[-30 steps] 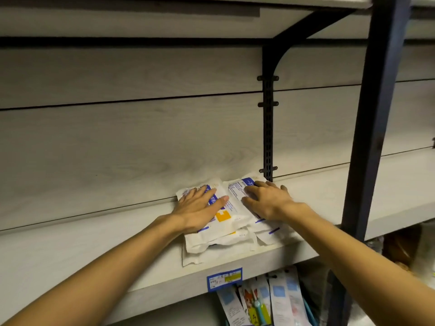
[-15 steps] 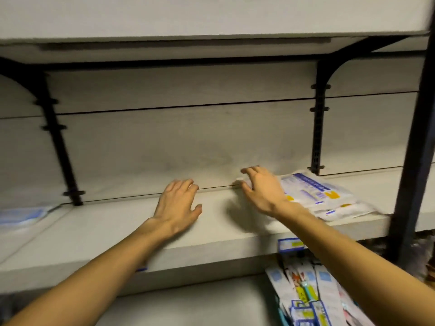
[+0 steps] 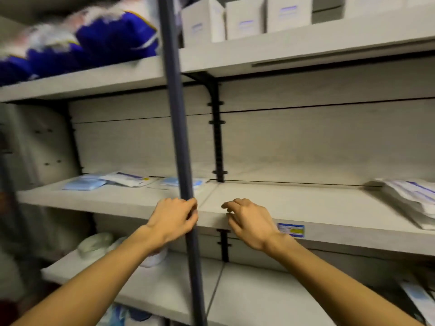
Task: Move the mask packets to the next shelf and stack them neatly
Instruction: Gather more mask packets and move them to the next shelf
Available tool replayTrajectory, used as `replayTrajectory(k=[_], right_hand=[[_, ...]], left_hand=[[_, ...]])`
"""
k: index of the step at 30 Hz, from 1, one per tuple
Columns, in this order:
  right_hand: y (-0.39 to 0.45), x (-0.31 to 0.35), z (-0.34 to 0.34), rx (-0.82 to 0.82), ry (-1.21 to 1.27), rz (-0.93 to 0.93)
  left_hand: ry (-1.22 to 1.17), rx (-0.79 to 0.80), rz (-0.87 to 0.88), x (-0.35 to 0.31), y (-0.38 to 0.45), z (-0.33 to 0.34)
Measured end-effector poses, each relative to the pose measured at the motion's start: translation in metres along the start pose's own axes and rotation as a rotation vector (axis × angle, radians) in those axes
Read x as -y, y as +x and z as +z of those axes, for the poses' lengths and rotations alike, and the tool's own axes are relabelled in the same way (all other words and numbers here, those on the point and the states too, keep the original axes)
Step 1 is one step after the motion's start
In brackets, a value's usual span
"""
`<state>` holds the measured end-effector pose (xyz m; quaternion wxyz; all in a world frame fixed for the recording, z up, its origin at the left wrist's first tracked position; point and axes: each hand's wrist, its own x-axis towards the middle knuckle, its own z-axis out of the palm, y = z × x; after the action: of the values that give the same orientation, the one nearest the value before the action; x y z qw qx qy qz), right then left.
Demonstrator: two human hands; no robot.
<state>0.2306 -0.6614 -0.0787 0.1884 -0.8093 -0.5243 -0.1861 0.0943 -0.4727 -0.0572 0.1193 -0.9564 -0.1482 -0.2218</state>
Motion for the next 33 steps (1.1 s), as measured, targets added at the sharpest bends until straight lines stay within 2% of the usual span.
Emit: replayTrajectory(k=[2,6,17,26,33], right_hand=[[0.013,0.037,0.015,0.041,-0.019,-0.099],[0.047,0.092,0.045,0.091,0.011,-0.193],[0.189,0.175,0.129,0.108,0.110,-0.267],[0.344,0.205,0.201,0.117,0.195,-0.103],[0.412,0.211,0.251,0.158,0.251,0.101]], left_hand=[[0.024,0.105,-0.101,0.041,-0.021,0.000],[0.026,0.188,-0.279,0.112,-0.053,0.006],[0.091,0.170,-0.414,0.257,-0.054,0.035],[0.212,0.203,-0.494,0.385,0.017,0.053],[0.280,0.264,-0.523,0.450,0.050,0.085]])
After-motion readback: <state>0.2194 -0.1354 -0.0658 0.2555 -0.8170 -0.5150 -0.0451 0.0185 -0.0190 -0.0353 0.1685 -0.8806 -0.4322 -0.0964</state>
